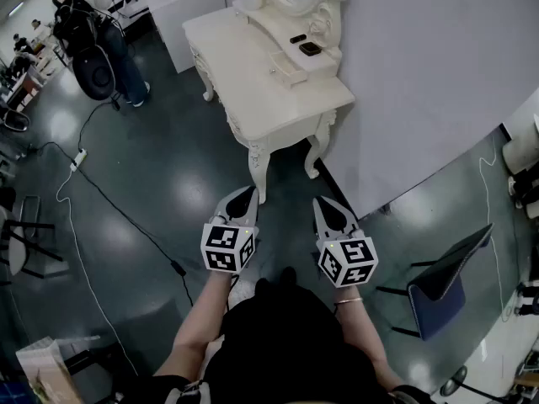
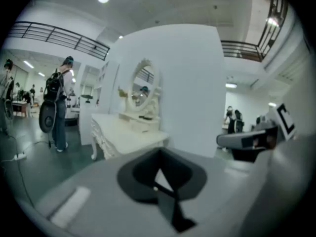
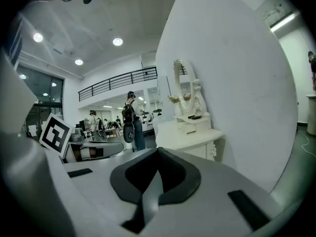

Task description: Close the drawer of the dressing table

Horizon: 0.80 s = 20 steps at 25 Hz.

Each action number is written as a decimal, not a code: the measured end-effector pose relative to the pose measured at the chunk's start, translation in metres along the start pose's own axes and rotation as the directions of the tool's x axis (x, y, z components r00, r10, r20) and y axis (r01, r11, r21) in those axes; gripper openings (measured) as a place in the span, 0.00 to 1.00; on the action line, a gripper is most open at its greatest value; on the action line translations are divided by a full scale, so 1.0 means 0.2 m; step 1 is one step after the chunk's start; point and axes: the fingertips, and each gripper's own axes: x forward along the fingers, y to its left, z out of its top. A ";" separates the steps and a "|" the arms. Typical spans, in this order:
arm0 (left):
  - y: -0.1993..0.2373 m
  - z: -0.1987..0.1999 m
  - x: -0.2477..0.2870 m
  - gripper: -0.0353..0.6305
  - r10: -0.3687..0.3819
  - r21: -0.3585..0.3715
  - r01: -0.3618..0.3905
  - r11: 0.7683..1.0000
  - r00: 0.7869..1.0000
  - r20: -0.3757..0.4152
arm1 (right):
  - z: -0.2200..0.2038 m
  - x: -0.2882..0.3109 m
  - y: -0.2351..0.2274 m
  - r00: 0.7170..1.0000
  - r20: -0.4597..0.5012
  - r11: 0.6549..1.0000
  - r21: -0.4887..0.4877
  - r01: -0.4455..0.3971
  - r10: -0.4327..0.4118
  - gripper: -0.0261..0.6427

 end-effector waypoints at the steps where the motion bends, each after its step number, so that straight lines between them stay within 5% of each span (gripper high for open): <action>1: -0.01 0.00 0.01 0.06 0.000 0.001 0.000 1.000 1.000 0.000 | 0.00 0.00 -0.01 1.000 0.002 1.000 0.002 -0.003 0.003 0.04; 20: -0.09 0.04 0.18 0.09 0.022 0.046 -0.022 0.999 1.000 0.004 | 0.05 0.01 -0.19 0.999 0.035 0.999 0.009 -0.037 0.036 0.05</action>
